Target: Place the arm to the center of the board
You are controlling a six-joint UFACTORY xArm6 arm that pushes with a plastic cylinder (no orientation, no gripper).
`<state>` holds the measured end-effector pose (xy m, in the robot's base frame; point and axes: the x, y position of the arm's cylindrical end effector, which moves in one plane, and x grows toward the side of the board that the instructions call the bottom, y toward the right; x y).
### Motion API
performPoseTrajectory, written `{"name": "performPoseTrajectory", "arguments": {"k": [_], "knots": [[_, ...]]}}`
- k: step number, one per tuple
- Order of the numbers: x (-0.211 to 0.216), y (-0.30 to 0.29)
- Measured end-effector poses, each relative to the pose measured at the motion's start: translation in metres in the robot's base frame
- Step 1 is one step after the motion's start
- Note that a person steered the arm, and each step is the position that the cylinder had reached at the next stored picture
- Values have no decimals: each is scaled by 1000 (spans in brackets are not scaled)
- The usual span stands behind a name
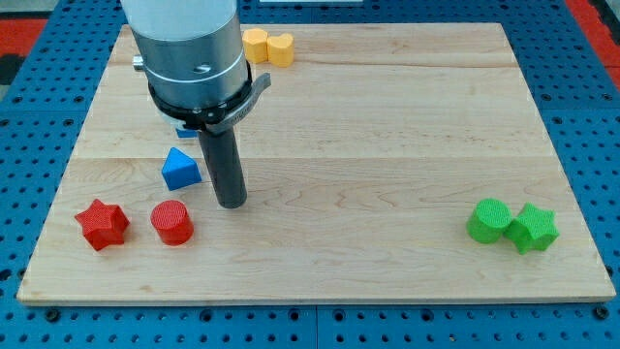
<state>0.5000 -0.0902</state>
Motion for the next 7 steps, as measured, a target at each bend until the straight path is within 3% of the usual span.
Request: {"name": "performPoseTrajectory", "arguments": {"k": [5, 7], "knots": [[-4, 17], [-4, 50]]}}
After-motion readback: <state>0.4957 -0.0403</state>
